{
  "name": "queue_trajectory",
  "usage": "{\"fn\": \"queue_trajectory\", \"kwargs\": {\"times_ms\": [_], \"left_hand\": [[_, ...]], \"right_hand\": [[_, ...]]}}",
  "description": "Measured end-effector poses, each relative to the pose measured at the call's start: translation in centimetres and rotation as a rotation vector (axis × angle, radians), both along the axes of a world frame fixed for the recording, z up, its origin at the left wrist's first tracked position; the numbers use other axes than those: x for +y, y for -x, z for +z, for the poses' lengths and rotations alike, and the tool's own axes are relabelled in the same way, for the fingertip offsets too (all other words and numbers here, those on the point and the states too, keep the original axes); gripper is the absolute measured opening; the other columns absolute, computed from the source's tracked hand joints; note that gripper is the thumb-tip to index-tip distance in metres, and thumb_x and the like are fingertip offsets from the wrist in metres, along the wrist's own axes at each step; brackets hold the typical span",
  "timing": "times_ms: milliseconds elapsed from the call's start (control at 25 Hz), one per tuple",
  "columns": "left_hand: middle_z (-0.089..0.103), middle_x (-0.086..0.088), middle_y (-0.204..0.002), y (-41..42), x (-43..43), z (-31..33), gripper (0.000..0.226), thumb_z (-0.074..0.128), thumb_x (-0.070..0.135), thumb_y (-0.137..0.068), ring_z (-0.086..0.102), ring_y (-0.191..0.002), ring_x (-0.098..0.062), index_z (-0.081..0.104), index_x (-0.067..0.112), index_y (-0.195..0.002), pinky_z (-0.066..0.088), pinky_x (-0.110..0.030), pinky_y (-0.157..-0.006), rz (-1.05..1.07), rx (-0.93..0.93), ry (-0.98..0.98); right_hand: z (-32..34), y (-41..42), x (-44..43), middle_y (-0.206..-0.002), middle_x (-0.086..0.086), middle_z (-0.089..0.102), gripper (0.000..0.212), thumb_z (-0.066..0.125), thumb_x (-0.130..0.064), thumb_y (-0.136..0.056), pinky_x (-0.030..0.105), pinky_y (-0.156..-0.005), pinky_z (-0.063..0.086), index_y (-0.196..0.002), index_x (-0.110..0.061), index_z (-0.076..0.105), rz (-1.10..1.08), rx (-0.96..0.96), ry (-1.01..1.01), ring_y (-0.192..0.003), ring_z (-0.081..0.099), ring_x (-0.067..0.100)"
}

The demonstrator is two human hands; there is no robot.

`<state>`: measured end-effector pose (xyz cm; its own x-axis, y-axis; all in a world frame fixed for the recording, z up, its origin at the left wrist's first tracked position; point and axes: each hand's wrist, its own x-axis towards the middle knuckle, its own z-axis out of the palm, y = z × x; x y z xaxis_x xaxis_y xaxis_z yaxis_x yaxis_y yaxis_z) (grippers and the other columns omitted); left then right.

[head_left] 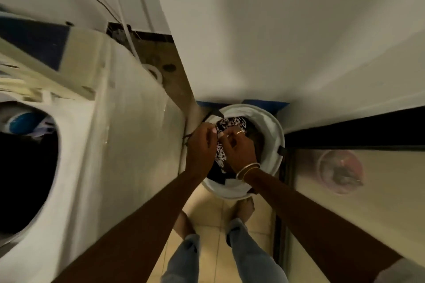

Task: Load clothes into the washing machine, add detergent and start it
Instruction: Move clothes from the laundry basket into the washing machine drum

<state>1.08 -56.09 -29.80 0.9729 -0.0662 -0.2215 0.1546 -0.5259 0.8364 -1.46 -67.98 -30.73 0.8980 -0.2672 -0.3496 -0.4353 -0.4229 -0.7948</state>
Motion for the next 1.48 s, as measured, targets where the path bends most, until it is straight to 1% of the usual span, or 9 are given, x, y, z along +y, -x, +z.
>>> {"fn": "queue_trajectory", "kwargs": {"times_ms": [200, 400, 520, 640, 760, 880, 1080, 1240, 1480], "left_hand": [[0.059, -0.013, -0.132, -0.4, -1.0, -18.2, 0.046, 0.055, 0.032, -0.095, 0.054, -0.126, -0.028, 0.055, 0.007, -0.133, 0.041, -0.047, -0.109, -0.296, 0.329, -0.204], [0.005, -0.017, -0.163, -1.2, -0.5, -30.8, 0.125, 0.08, 0.051, -0.071, 0.008, -0.151, -0.036, -0.001, 0.013, -0.158, 0.013, -0.048, -0.124, -0.435, 0.496, -0.51], [-0.003, -0.02, -0.163, -2.1, -0.8, -35.7, 0.134, 0.081, 0.054, -0.068, 0.001, -0.151, -0.038, -0.01, 0.011, -0.156, 0.004, -0.048, -0.124, -0.52, 0.422, -0.675], [0.008, -0.024, -0.16, -3.6, -1.2, -37.9, 0.129, 0.08, 0.055, -0.069, 0.013, -0.148, -0.041, -0.003, 0.011, -0.156, 0.012, -0.048, -0.121, -0.505, 0.354, -0.804], [0.034, -0.019, -0.153, -4.1, -0.9, -38.4, 0.088, 0.068, 0.045, -0.087, 0.035, -0.141, -0.033, 0.023, 0.008, -0.153, 0.026, -0.04, -0.117, -0.439, 0.257, -0.725], [0.036, -0.016, -0.154, -3.1, -1.8, -33.8, 0.059, 0.048, 0.034, -0.102, 0.036, -0.141, -0.031, 0.028, 0.008, -0.152, 0.025, -0.037, -0.119, -0.397, 0.27, -0.602], [0.046, -0.014, -0.143, 0.6, -2.9, -17.8, 0.067, 0.035, 0.05, -0.095, 0.051, -0.125, -0.03, 0.034, 0.011, -0.149, 0.046, -0.045, -0.104, -0.276, 0.101, -0.436], [0.053, -0.013, -0.13, 0.3, -1.0, -3.7, 0.049, 0.058, 0.037, -0.093, 0.057, -0.112, -0.027, 0.05, 0.012, -0.135, 0.051, -0.038, -0.094, -0.268, -0.095, -0.376], [0.054, -0.002, -0.103, -0.3, 6.9, 15.4, 0.041, 0.069, 0.026, -0.074, 0.06, -0.085, -0.021, 0.054, 0.02, -0.112, 0.053, -0.032, -0.069, -0.291, -0.229, -0.366]], "right_hand": [[-15.5, -1.8, -5.3, -0.127, 0.01, 0.062, 0.037, 0.057, -0.034, -0.096, 0.038, -0.106, 0.042, -0.129, -0.017, 0.058, 0.298, 0.239, 0.172, -0.12, 0.057, 0.027], [-30.3, -5.6, -8.4, -0.164, 0.014, -0.001, 0.095, 0.057, -0.066, -0.084, 0.057, -0.12, 0.018, -0.157, -0.034, 0.005, 0.699, 0.421, 0.47, -0.149, 0.006, 0.042], [-36.1, -6.9, -7.4, -0.162, 0.018, -0.016, 0.113, 0.062, -0.072, -0.077, 0.063, -0.119, 0.012, -0.155, -0.036, -0.012, 0.758, 0.467, 0.528, -0.147, -0.005, 0.048], [-38.1, -7.8, -6.2, -0.159, 0.022, 0.006, 0.087, 0.063, -0.05, -0.088, 0.056, -0.112, 0.03, -0.157, -0.029, 0.014, 0.66, 0.386, 0.621, -0.142, 0.018, 0.049], [-36.0, -7.9, -6.2, -0.147, 0.02, 0.033, 0.044, 0.052, -0.027, -0.098, 0.039, -0.1, 0.043, -0.14, -0.014, 0.051, 0.623, 0.226, 0.581, -0.122, 0.05, 0.04], [-30.6, -5.1, -6.5, -0.145, 0.017, 0.038, 0.046, 0.053, -0.033, -0.097, 0.039, -0.095, 0.046, -0.14, -0.015, 0.05, 0.542, 0.141, 0.542, -0.116, 0.055, 0.036], [-17.8, -0.5, -7.1, -0.132, 0.014, 0.056, 0.061, 0.051, -0.053, -0.086, 0.037, -0.098, 0.046, -0.129, -0.01, 0.059, 0.158, 0.038, 0.322, -0.114, 0.059, 0.033], [-5.2, 0.8, -6.2, -0.126, 0.008, 0.063, 0.054, 0.051, -0.049, -0.09, 0.042, -0.104, 0.046, -0.131, -0.015, 0.057, 0.153, -0.068, 0.221, -0.117, 0.058, 0.024], [12.4, 1.3, 1.4, -0.097, -0.005, 0.066, 0.021, 0.057, -0.027, -0.091, 0.043, -0.087, 0.053, -0.108, -0.017, 0.064, 0.099, -0.328, 0.106, -0.093, 0.061, 0.01]]}}
